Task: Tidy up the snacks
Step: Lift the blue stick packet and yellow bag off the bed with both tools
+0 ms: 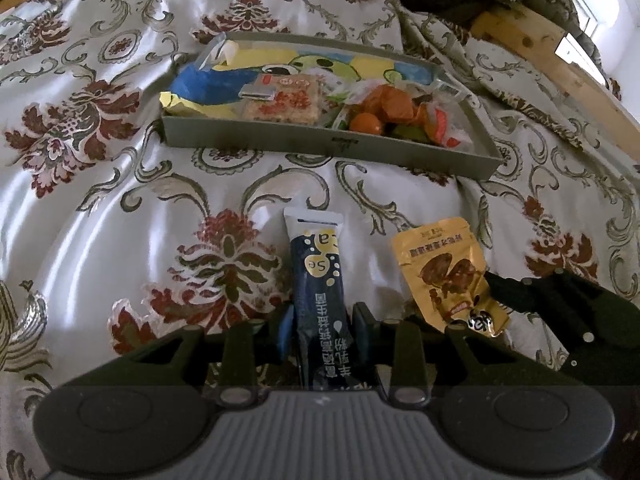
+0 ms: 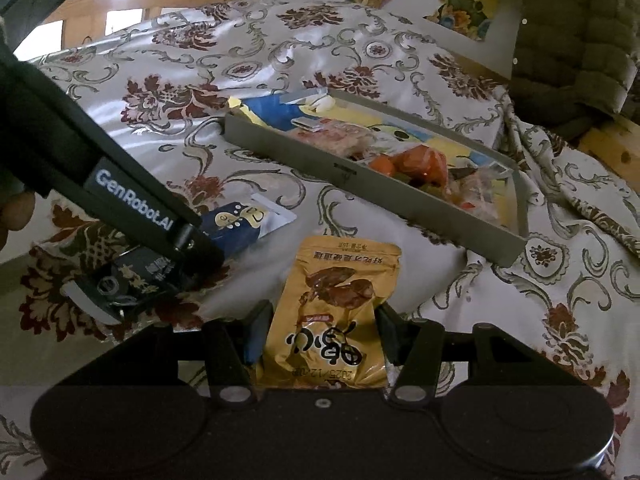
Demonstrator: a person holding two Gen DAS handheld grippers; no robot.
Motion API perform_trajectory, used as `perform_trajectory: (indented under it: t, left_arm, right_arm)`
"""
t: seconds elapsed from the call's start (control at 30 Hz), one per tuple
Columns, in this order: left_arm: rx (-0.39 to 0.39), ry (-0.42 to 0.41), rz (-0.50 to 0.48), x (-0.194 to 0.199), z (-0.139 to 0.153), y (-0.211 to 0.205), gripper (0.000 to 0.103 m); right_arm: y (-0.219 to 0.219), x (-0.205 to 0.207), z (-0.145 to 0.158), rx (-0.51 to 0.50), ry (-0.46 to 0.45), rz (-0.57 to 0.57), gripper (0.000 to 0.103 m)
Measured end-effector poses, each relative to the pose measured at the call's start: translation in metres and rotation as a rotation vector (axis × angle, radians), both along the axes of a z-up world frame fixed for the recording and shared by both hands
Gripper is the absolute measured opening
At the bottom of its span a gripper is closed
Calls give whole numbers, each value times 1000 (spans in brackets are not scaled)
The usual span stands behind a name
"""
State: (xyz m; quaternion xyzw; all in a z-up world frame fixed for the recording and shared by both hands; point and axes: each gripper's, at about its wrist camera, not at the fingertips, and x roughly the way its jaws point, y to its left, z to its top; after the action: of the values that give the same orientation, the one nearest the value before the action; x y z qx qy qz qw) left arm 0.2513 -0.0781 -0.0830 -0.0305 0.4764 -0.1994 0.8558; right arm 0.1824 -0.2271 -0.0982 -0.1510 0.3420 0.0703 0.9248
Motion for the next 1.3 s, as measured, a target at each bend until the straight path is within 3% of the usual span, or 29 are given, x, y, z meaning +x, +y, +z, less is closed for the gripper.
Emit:
perform_trajectory:
  t: [0.33,0.6,1.3]
  left_arm:
    - [-61,-35,26,2,9,6,34]
    - [-49,-45,18,3,9,3,33]
    - [-121,-107,31,3,20,10,30]
  right_arm:
    - [-5,3,6,19,-26,-23,57]
    - [-6,4,8,21,-35,-25,57]
    - [-8,3,22,48,-99,-29,57]
